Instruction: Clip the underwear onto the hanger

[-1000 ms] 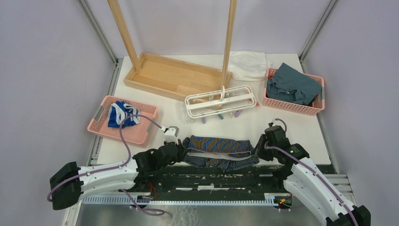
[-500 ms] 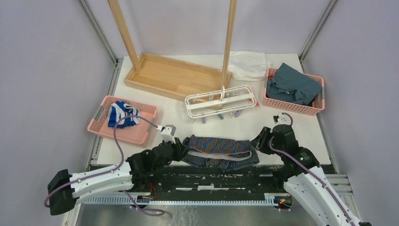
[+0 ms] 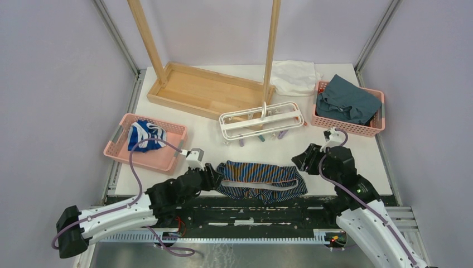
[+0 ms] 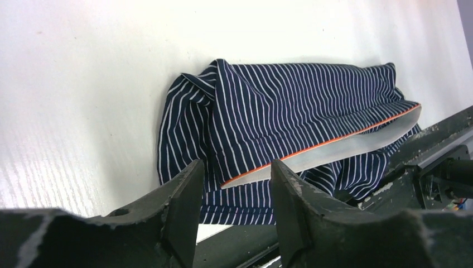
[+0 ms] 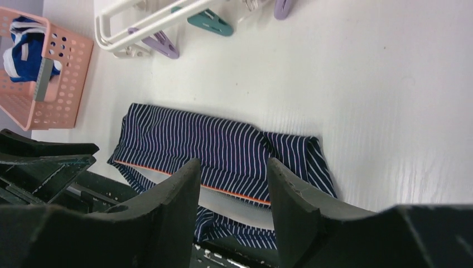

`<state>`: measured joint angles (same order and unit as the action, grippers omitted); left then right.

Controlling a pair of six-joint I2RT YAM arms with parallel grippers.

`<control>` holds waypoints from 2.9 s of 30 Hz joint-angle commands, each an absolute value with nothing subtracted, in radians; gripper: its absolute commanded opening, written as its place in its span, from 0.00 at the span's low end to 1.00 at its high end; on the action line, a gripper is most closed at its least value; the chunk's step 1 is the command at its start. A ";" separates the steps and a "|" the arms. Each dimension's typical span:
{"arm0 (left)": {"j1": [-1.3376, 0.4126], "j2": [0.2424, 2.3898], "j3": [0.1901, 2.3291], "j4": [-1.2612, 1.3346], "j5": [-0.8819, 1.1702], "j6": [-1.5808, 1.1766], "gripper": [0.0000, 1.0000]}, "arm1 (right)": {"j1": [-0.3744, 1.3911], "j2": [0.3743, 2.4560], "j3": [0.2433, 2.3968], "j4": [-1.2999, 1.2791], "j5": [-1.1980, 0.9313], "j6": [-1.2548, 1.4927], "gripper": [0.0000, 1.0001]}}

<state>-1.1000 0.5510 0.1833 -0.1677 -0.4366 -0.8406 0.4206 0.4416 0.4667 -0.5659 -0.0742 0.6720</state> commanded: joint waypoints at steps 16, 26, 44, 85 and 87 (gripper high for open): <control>-0.730 0.767 0.382 0.086 -0.282 -0.485 0.67 | 0.420 0.445 0.469 -0.377 -0.108 0.589 0.57; -0.713 0.656 0.282 0.162 -0.310 -0.535 0.67 | 0.674 0.935 0.631 0.054 -0.210 0.281 0.59; -0.712 0.463 0.160 0.202 -0.280 -0.514 0.69 | 0.738 1.620 1.319 -0.546 -0.496 -0.632 0.61; -0.713 0.513 0.111 0.328 -0.304 -0.414 0.68 | 0.757 1.936 1.577 -0.581 -0.488 -0.747 0.06; -0.713 0.534 0.092 0.382 -0.302 -0.397 0.68 | 0.756 1.924 1.578 -0.590 -0.488 -0.757 0.02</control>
